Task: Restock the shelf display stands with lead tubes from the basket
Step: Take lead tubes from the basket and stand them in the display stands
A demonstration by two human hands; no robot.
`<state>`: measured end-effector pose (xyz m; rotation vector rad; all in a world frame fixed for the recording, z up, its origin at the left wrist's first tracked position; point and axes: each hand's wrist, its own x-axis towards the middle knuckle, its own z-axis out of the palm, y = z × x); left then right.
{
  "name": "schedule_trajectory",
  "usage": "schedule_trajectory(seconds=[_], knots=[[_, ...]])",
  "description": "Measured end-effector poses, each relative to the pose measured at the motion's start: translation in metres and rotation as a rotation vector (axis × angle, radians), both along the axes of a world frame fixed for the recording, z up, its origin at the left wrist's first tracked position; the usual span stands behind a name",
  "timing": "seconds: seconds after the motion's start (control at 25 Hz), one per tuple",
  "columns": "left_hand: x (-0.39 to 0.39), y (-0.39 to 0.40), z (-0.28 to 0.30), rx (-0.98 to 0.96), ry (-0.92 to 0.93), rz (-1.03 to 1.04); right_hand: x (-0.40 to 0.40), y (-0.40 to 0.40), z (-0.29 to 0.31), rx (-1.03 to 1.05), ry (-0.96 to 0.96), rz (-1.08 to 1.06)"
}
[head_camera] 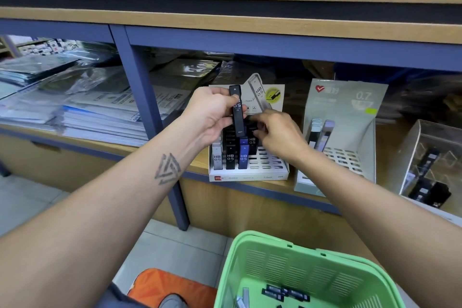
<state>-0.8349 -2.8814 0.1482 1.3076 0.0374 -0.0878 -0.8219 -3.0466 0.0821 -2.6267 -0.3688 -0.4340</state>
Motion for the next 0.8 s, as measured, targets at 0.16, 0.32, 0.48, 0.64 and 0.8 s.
schedule_trajectory(seconds=[0.16,0.32,0.48,0.64,0.8], knots=[[0.000,0.003,0.001,0.000,0.002,0.003,0.001,0.002,-0.001,-0.073,0.006,-0.010],[-0.002,0.002,-0.001,0.000,0.014,-0.013,0.003,0.001,0.000,-0.083,0.005,-0.053],[-0.002,-0.001,-0.005,-0.011,0.026,-0.064,0.006,-0.003,0.005,-0.085,0.014,-0.046],[0.003,-0.003,-0.010,0.060,0.027,-0.056,0.001,-0.004,0.032,0.572,0.024,0.000],[-0.002,-0.008,-0.010,0.055,-0.022,-0.122,-0.014,-0.003,0.061,0.733,0.082,0.152]])
